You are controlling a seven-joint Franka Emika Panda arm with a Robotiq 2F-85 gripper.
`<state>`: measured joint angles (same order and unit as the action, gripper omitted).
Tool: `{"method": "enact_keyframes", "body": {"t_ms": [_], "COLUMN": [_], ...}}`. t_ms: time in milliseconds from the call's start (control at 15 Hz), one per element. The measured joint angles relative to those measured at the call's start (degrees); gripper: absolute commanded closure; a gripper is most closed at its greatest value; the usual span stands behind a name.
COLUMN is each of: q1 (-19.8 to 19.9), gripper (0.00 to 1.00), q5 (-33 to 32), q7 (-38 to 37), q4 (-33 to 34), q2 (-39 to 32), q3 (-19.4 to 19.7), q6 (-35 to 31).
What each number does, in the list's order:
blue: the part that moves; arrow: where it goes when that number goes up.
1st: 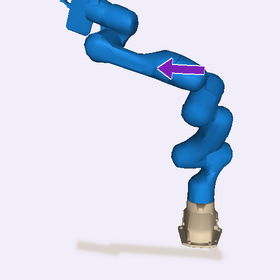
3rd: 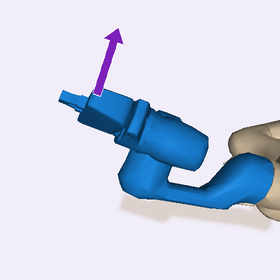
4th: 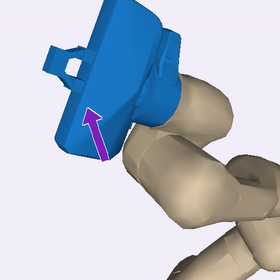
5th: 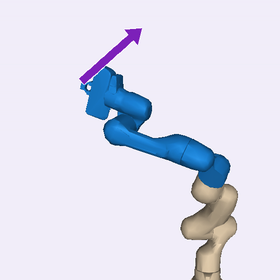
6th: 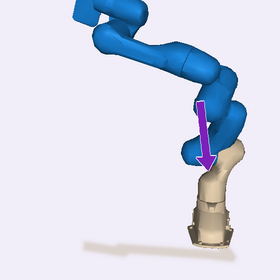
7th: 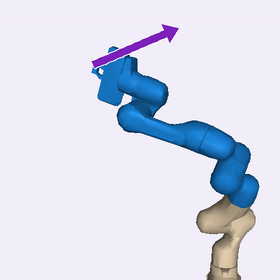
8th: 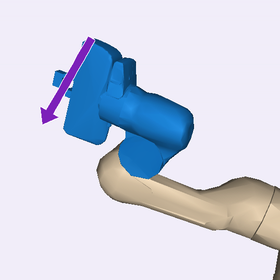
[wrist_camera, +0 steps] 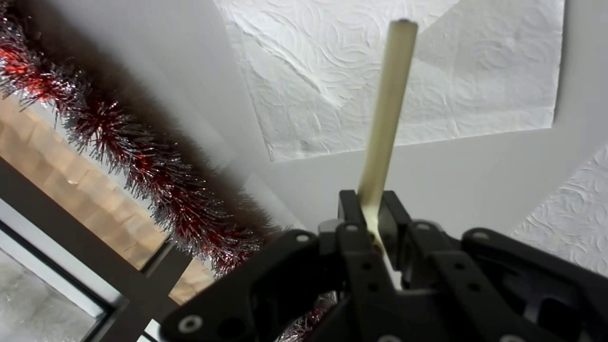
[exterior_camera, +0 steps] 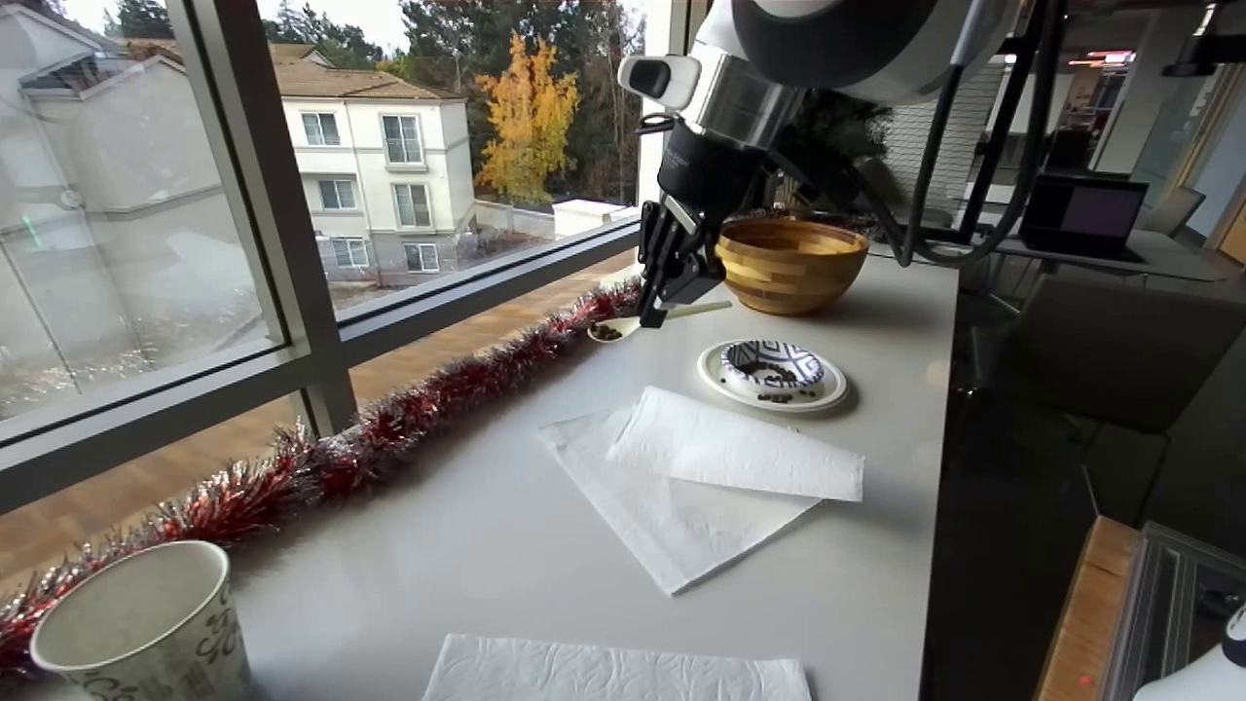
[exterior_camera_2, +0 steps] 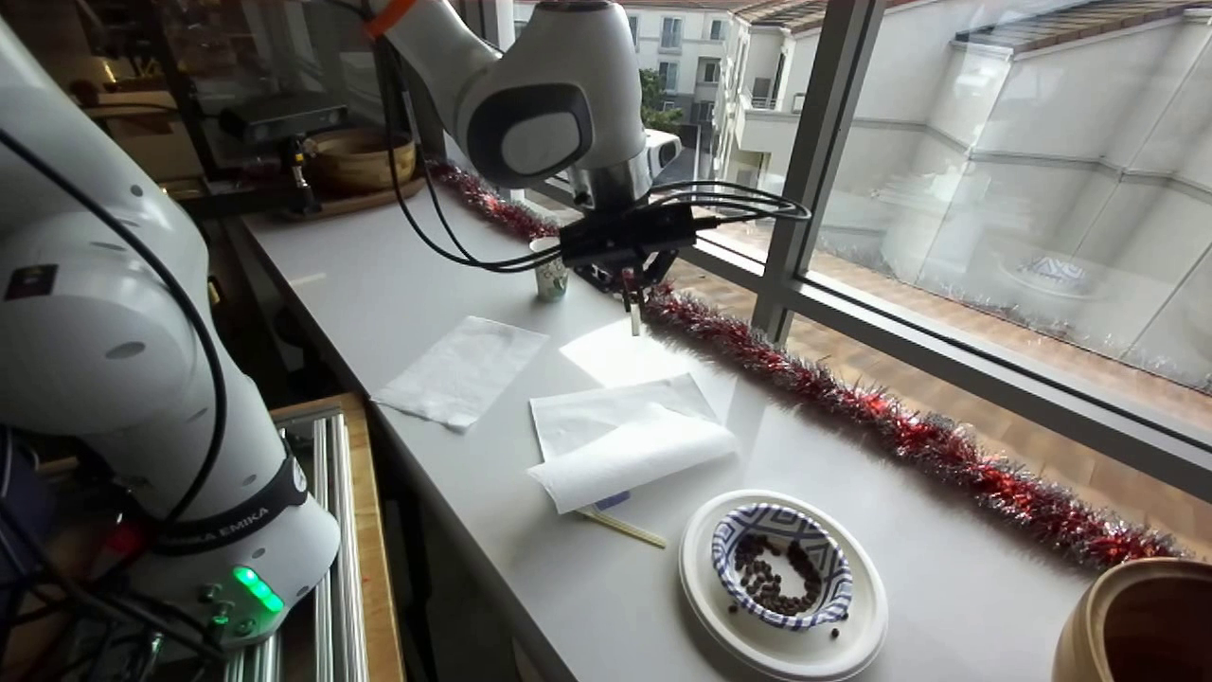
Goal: Transfer a spoonful of contents from the bowl into the cup
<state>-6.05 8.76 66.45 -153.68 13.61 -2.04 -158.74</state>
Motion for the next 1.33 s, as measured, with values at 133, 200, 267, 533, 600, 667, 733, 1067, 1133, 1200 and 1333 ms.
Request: {"method": "enact_keyframes", "body": {"t_ms": [133, 200, 267, 533, 600, 667, 733, 1067, 1133, 1200, 1333], "q1": [0.0, 0.0, -0.2, -3.6, -5.0, -6.3, -7.7, -13.1, -14.0, -14.8, -15.8], "gripper": [0.96, 0.96, 0.96, 0.96, 0.96, 0.96, 0.96, 0.96, 0.96, 0.96, 0.96], "q5": [0.0, 0.0, 0.0, -1.2, -1.4, -1.4, -1.4, -1.4, -1.4, -1.4, -1.4], "q7": [0.0, 0.0, 0.0, 0.7, 1.1, 1.5, 1.9, 3.0, 3.0, 3.0, 3.0], "q4": [0.0, 0.0, 0.0, 0.9, 1.4, 2.0, 2.6, 5.4, 6.0, 6.9, 8.9], "q2": [0.0, 0.0, 0.0, 0.0, 0.0, 0.0, 0.0, -0.6, -1.0, -1.7, -3.5], "q3": [0.0, 0.0, 0.2, 0.1, -0.2, -0.4, -0.7, -2.9, -3.5, -4.2, -5.7], "q6": [0.0, 0.0, 0.0, 0.0, 0.1, 0.3, 0.8, 2.1, 2.1, 2.1, 2.1]}}
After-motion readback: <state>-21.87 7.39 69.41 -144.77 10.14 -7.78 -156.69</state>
